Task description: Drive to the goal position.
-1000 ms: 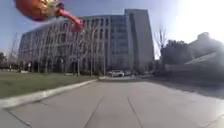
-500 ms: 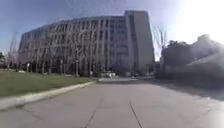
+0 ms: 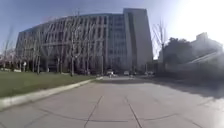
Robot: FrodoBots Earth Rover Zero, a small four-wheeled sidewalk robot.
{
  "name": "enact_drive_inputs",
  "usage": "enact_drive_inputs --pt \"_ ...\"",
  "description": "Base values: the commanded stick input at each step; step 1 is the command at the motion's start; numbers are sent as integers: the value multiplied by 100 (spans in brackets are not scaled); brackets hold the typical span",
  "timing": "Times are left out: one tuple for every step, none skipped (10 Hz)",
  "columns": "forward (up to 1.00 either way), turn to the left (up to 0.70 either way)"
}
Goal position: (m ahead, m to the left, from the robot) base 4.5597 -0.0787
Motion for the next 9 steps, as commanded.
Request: enact_drive_inputs --pt "100 6" --pt "100 28" --pt "100 42" --pt "100 27" --pt "100 13" --pt "100 5" --pt "100 5" --pt "100 26" --pt "100 40"
